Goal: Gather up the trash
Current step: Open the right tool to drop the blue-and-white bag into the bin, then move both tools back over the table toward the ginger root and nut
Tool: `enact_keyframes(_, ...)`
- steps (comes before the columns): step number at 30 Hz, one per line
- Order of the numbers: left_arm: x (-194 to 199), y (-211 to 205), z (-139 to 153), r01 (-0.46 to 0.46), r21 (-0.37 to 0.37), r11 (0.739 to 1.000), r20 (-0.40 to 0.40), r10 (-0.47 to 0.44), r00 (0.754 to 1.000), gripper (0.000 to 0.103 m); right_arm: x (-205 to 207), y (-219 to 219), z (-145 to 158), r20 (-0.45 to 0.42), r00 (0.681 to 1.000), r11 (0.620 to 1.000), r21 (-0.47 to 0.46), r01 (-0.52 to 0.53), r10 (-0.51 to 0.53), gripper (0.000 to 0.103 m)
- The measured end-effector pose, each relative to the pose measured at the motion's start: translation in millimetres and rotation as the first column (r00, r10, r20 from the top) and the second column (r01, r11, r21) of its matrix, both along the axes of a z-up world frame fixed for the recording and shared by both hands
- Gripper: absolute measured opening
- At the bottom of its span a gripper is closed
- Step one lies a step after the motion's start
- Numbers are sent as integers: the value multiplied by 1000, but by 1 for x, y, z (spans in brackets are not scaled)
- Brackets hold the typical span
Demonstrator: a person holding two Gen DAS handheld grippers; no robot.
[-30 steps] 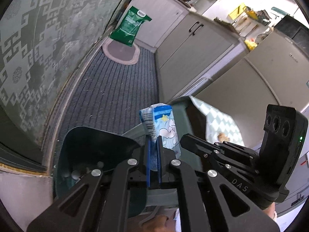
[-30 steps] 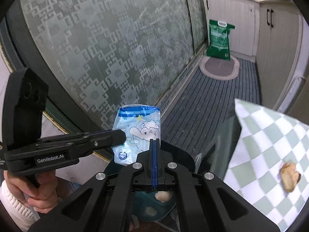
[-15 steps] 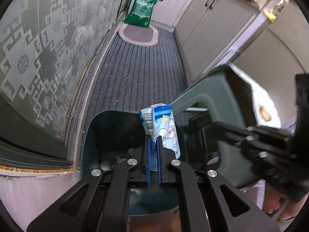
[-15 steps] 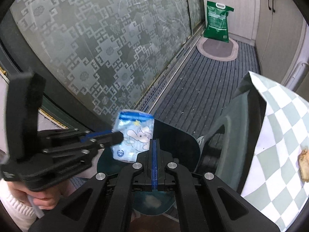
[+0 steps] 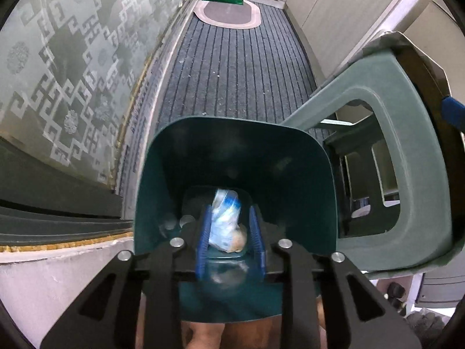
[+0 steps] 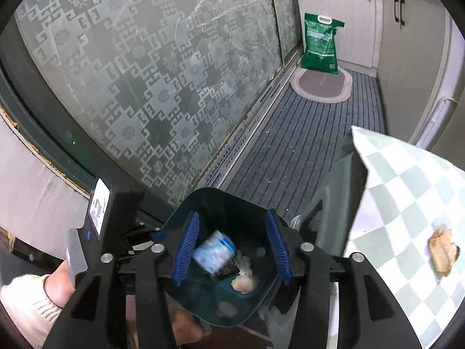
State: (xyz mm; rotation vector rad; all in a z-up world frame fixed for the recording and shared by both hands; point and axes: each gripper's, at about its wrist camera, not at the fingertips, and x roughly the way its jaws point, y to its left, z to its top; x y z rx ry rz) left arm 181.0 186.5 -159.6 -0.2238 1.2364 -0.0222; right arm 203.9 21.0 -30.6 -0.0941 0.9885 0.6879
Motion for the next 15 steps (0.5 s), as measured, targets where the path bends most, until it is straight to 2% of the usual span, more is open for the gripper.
enact_keyframes(7, -5, 0, 38, -12, -26, 1000, 89, 14, 996, 41, -1, -18, 16, 50, 998, 1000, 11, 24, -24, 55)
enact_keyframes(9, -8, -4, 55, -3, -27, 1000, 138, 7, 990, 44, -2, -23, 20, 70, 997, 999, 10, 31, -31, 58)
enact_keyframes(15, -14, -21, 99, 2, -62, 998, 267, 15, 964, 48, -3, -47, 36, 155, 986, 998, 12, 61, -62, 58)
